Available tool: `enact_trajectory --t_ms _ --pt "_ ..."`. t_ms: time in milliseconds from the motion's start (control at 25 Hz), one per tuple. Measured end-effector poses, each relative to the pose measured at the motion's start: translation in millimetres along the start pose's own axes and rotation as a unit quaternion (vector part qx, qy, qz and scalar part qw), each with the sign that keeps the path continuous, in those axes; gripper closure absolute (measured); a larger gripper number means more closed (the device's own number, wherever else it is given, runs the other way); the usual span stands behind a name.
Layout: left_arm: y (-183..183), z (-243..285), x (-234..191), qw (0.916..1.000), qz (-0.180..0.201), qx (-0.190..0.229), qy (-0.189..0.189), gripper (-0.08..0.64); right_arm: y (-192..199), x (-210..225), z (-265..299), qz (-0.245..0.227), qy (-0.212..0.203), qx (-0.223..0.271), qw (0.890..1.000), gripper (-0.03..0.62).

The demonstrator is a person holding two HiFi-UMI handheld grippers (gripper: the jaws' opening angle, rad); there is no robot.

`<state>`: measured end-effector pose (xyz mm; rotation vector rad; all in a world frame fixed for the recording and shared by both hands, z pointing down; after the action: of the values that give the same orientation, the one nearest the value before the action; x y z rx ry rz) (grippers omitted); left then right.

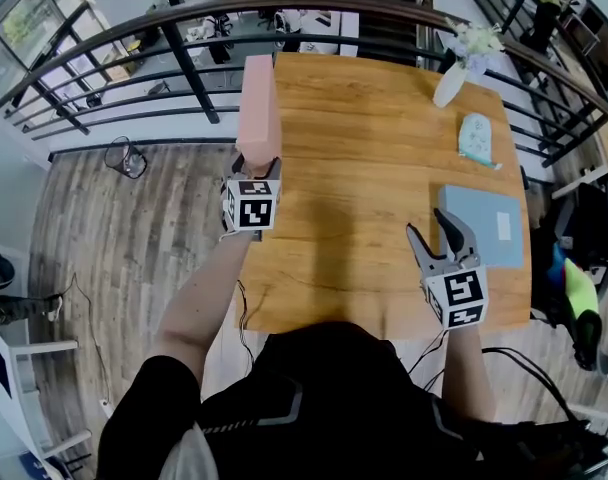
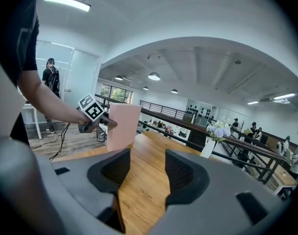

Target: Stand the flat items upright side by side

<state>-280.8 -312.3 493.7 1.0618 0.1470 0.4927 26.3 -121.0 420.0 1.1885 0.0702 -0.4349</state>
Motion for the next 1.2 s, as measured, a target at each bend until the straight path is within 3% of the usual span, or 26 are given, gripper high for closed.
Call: enact_trajectory --t_ms 760,1000,1200 --pt "-8.1 6.7 -5.2 0.9999 0.005 0.006 0.015 0.225 -0.6 0.7 -12.9 -0.002 0.007 -0.008 1.000 0.360" --pt "-12.6 -22.6 -5.5 0.9978 -0.039 0.044 0.032 0.222 -10.7 8.8 -18.8 0.007 0.012 0.011 1.000 0.359" --pt "-19.7 -60.1 2.0 0.9954 -0.047 0.076 0.033 0.221 -15.1 23.3 -24.6 0.022 0.023 0.019 0.999 0.359"
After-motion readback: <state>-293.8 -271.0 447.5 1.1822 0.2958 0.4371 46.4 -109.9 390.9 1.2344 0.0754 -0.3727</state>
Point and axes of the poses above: the fingertips, and each gripper's own axes: z forward along the fingers, x to its right, y out of its underside, the point moved 4 cm from there along -z, backward along the fingers, and after that the axes turned 7 degrees about y, right-handed, at the moved point
